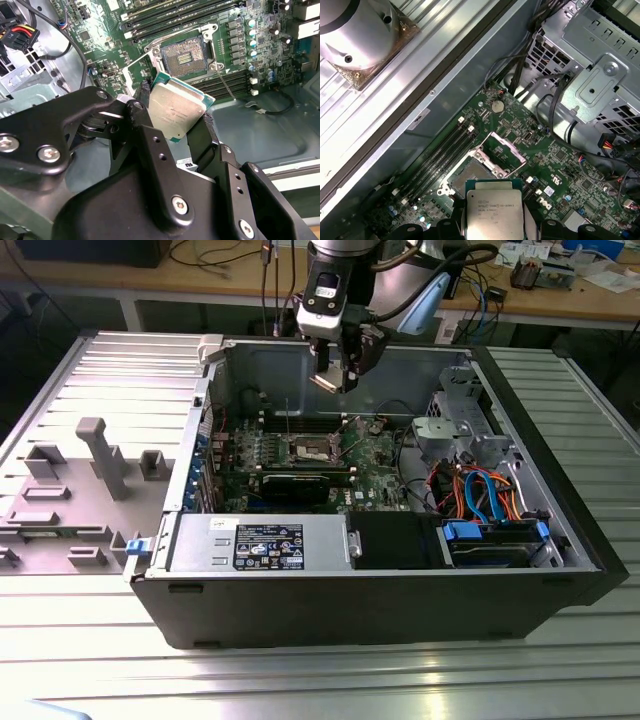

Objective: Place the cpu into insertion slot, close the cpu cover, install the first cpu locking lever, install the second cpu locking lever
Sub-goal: 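Place the cpu into insertion slot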

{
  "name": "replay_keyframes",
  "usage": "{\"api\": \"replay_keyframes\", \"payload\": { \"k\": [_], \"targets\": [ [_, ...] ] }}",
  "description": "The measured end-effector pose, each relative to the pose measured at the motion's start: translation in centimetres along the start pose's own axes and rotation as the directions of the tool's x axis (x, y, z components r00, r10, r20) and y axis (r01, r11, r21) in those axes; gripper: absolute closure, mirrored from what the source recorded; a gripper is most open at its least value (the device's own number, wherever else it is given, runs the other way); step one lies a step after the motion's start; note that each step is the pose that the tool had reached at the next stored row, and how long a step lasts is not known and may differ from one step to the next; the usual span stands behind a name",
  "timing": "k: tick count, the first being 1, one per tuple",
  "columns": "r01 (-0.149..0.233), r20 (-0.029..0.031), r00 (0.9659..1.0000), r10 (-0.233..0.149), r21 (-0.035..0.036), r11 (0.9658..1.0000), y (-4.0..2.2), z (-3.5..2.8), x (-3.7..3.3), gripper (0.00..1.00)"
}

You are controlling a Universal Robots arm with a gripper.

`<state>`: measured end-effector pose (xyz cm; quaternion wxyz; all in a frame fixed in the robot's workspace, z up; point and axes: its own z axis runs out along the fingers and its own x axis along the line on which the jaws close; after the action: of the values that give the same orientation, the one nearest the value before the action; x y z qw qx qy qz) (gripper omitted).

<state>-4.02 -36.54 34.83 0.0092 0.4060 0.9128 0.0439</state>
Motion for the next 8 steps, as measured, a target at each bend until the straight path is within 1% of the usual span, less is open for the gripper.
{"api": "replay_keyframes", "payload": {
  "k": [3, 7, 8],
  "targets": [
    [-0.012, 0.001, 0.9999, 0.012, -0.0003, 0.9999, 0.0, 0.02, 0.0, 0.45],
    [-0.048, 0.0041, 0.9988, 0.048, -0.0011, 0.9988, -0.01, 0.06, 0.0, 0.45],
    [-0.052, 0.0045, 0.9986, 0.052, -0.0011, 0.9987, -0.01, 0.06, 0.0, 0.45]
  ]
}}
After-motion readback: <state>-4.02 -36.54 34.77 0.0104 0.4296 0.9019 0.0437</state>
